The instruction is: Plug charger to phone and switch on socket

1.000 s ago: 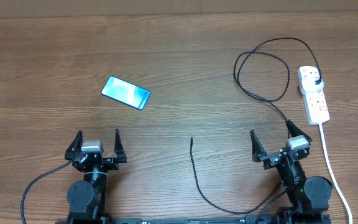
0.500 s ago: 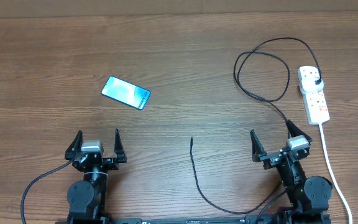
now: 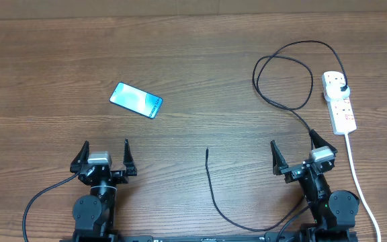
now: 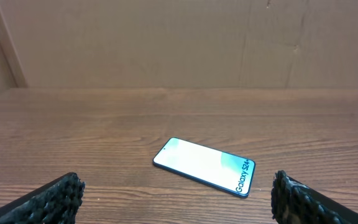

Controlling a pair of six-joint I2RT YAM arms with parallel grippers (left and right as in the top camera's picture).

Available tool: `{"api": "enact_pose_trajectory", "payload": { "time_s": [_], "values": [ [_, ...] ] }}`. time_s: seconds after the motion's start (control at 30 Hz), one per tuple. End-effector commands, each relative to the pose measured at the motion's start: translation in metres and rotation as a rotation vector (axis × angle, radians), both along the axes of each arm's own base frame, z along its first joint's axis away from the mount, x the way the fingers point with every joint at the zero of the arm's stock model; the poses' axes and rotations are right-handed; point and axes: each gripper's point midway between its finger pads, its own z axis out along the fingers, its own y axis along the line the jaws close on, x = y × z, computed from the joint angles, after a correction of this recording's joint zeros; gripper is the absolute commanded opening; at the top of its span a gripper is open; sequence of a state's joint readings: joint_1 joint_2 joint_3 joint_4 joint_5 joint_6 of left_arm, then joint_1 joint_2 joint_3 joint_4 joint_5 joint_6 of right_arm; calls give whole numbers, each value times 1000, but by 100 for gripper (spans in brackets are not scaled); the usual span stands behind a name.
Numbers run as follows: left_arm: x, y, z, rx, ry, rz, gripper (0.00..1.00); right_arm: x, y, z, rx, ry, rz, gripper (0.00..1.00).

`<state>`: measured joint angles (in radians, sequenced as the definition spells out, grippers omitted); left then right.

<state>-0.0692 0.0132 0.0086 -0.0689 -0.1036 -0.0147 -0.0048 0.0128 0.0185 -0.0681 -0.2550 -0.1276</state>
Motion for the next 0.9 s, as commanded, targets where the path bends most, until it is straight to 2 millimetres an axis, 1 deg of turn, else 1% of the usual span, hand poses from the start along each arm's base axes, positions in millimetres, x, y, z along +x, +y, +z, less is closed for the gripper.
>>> {"api": "enact_pose_trajectory", "payload": {
  "time_s": [0.0, 0.67, 0.87],
  "values": [
    [0, 1, 0, 22, -3, -2, 100, 0, 1, -1, -1, -6, 3, 100],
    [0, -3, 0, 11, -2, -20, 100, 0, 1, -1, -1, -6, 3, 100],
    [0, -7, -1, -19, 1, -41, 100, 0, 1, -1, -1, -6, 3, 100]
  ]
}}
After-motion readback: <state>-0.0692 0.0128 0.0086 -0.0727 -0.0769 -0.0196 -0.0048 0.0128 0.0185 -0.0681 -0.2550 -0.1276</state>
